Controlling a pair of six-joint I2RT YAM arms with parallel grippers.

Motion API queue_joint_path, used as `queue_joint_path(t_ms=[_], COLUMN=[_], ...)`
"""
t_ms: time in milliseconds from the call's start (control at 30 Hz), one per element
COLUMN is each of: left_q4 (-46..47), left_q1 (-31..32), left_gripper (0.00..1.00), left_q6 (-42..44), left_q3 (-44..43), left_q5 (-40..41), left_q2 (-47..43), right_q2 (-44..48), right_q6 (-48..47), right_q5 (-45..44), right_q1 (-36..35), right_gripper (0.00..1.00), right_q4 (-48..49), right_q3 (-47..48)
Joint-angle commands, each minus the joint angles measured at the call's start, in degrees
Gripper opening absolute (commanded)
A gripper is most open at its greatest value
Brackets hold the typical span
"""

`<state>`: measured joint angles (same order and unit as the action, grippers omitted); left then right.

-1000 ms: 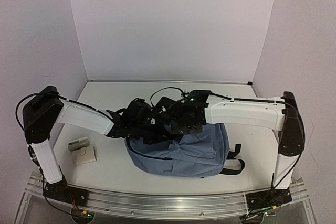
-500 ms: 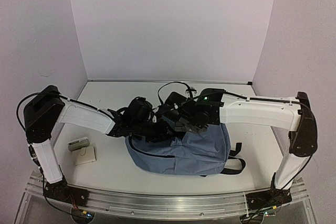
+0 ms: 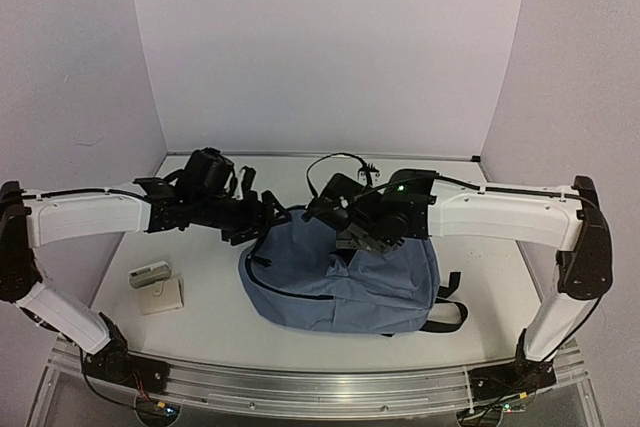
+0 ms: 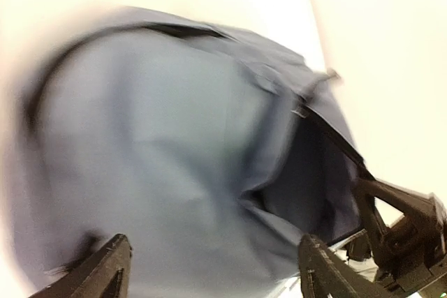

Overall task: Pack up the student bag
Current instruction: Adjust the student bag at the center of the board, then pick up the stationery from the center of the board.

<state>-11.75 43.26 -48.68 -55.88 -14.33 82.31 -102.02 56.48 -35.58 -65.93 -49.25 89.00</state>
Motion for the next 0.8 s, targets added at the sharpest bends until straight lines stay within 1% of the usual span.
queue_joint_path(t_ms=[0,133,200,267,333,433,567,667,767], left_q4=[-11.6,-18.0,-23.4,-25.4,-25.8,-24.7,-23.9,-22.8,-20.4], left_q1=[-8.6,-15.4,-18.7,-21.7,-25.5,-32.0,-35.6,-38.0,-41.8], left_gripper=[0.87,0.9,0.92,0.93,0.95,0.99,1.0,1.0,1.0], left_q6=[-0.4,1.3,-0.4,-2.5,-4.1,-9.0,-15.1,-16.5,-15.3], left_q3=[4.3,5.6,6.3,8.4,11.6,16.3,20.7,22.5,24.1], left_q5=[2.8,3.3,6.1,9.1,10.4,9.6,11.3,12.1,10.1], left_q2=[-5.1,-6.6,-7.2,-8.6,-10.9,-14.7,-20.4,-22.6,-20.9], right_q2=[5.1,5.4,5.8,6.2,6.5,6.9,7.5,8.0,8.3], right_q6=[-1.2,-1.6,-1.9,-2.1,-2.4,-2.7,-2.9,-2.9,-3.0], right_q5=[-4.7,-4.1,-3.8,-3.6,-3.5,-3.1,-2.8,-2.6,-2.0], right_q1=[0.0,0.0,0.0,0.0,0.0,0.0,0.0,0.0,0.0], right_gripper=[0.0,0.0,0.0,0.0,0.0,0.0,0.0,0.0,0.0], right_q4=[3.5,5.1,6.0,6.8,7.5,8.3,8.9,9.6,10.4], right_q3=[-0.3,-1.1,-1.6,-2.1,-2.6,-3.2,-4.0,-4.8,-5.3])
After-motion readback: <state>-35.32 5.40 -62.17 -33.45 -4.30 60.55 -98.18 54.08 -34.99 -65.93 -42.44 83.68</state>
